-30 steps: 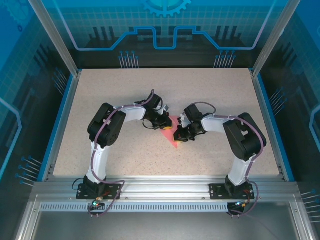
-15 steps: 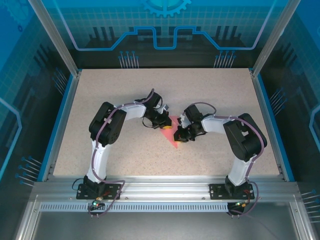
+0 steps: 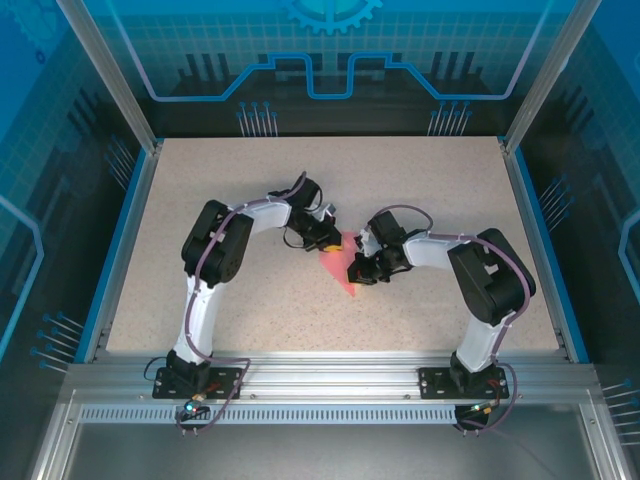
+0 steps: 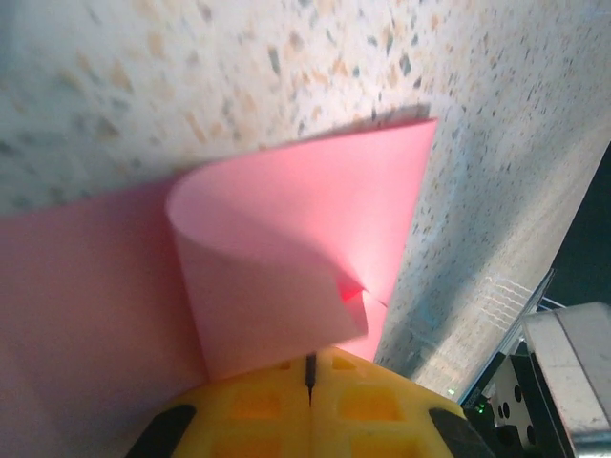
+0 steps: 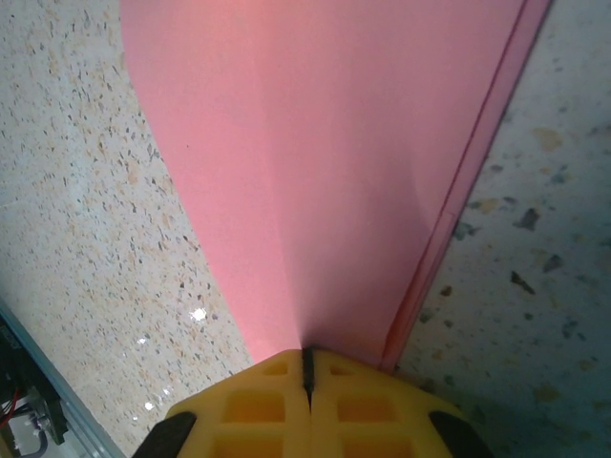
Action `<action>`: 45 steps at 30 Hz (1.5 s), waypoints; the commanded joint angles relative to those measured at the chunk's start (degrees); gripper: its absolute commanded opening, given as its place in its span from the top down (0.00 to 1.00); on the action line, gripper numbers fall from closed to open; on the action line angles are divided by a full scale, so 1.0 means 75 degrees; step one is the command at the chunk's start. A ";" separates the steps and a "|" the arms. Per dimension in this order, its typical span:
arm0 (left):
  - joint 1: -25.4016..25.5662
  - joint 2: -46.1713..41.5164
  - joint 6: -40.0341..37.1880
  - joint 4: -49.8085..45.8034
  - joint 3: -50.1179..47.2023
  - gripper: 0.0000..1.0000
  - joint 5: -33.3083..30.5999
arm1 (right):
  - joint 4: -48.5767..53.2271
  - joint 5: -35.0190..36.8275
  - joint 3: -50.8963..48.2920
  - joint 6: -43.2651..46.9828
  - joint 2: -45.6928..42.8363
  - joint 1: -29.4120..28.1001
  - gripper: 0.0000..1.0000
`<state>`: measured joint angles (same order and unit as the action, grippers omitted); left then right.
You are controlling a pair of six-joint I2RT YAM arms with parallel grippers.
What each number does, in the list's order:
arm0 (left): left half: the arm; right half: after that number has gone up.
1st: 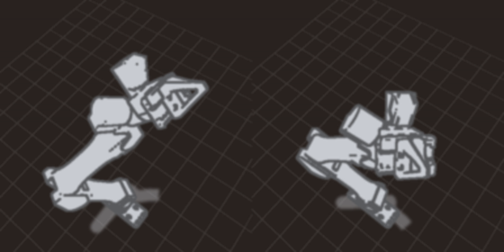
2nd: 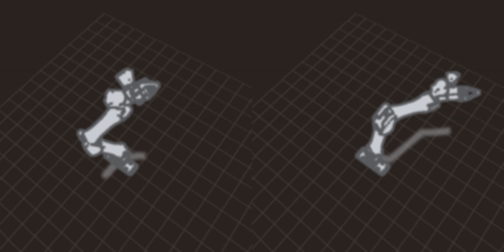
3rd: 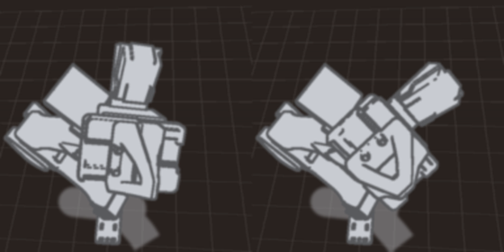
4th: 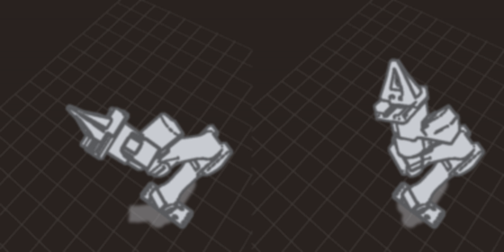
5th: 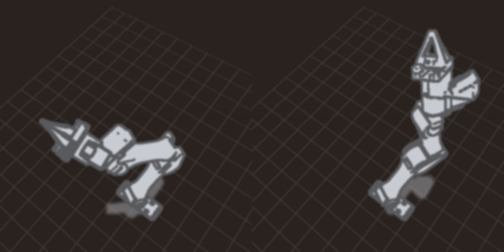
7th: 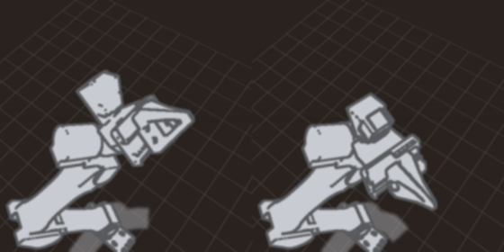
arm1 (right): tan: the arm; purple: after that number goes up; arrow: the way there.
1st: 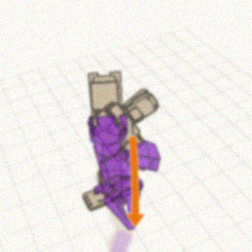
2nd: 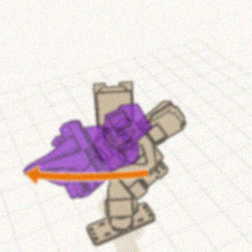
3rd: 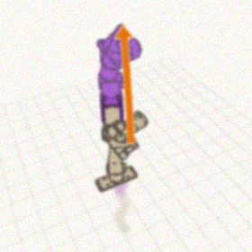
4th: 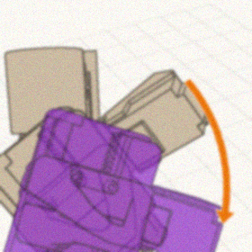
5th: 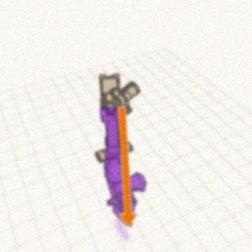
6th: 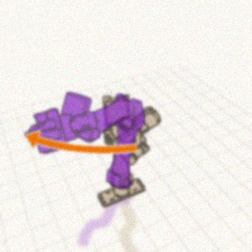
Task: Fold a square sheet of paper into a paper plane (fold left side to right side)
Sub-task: Fourth fold the wing at the center of the table.
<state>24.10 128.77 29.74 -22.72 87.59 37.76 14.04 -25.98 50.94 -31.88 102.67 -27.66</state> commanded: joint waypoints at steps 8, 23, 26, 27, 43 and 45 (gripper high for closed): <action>-0.0951 0.0833 -0.0428 0.0330 0.0879 1.00 -0.1509 | 0.1491 0.0676 -0.0580 0.0066 0.0192 -0.0184 1.00; -0.1115 0.0065 -0.0953 0.0214 0.1054 0.94 -0.1463 | 0.1444 0.0721 -0.0552 0.0030 0.0261 -0.0192 1.00; -0.1105 -0.0747 -0.0922 0.0537 0.0320 0.94 -0.1479 | 0.1444 0.0763 -0.0545 0.0049 0.0332 -0.0203 1.00; -0.1098 -0.0998 -0.0891 0.0671 0.0075 0.94 -0.1439 | 0.1434 0.0766 -0.0529 0.0046 0.0342 -0.0202 1.00; 0.0616 -0.2542 -0.0033 0.2336 -0.2966 0.96 -0.0280 | 0.1432 0.0795 -0.0430 0.0054 0.0469 -0.0199 1.00; 0.0772 -0.2381 0.0085 0.2422 -0.2972 0.96 -0.0242 | 0.1454 0.0814 -0.0440 0.0055 0.0462 -0.0203 1.00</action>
<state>29.06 109.27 28.58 -6.90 65.80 33.54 13.72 -24.84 50.46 -31.90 102.02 -28.08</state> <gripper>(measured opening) 0.048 0.044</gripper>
